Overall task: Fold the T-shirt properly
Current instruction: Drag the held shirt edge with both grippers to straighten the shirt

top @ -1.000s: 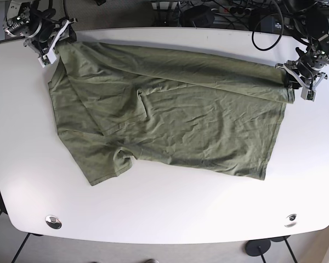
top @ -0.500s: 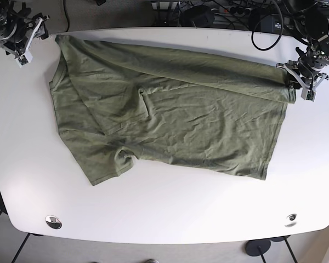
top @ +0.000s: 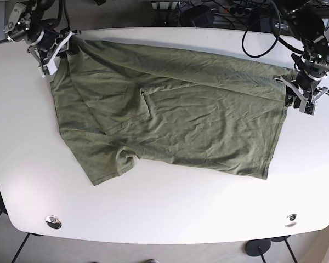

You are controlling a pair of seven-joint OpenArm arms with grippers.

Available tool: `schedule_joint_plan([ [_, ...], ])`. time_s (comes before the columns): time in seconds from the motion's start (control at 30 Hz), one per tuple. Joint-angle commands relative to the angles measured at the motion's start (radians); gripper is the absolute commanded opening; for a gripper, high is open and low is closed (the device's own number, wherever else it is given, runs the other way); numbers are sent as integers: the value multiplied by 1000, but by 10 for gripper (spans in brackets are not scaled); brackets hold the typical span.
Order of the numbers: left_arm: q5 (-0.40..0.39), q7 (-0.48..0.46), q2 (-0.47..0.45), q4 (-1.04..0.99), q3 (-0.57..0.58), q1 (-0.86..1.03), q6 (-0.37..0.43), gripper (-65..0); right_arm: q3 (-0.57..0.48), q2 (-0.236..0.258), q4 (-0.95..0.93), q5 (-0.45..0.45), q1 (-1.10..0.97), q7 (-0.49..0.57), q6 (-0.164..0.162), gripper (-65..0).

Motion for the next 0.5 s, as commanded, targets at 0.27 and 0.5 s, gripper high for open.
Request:
schedule_joint_plan([
  [0.27,-4,-7,-67,-236,-16,3,2,-510,-38,50,-206,-232,76,102,6,-469],
  [0.5,-5,-6,-61,-251,-129,105,2,-510,-208,139,-252,-230,86,151,6,-469],
])
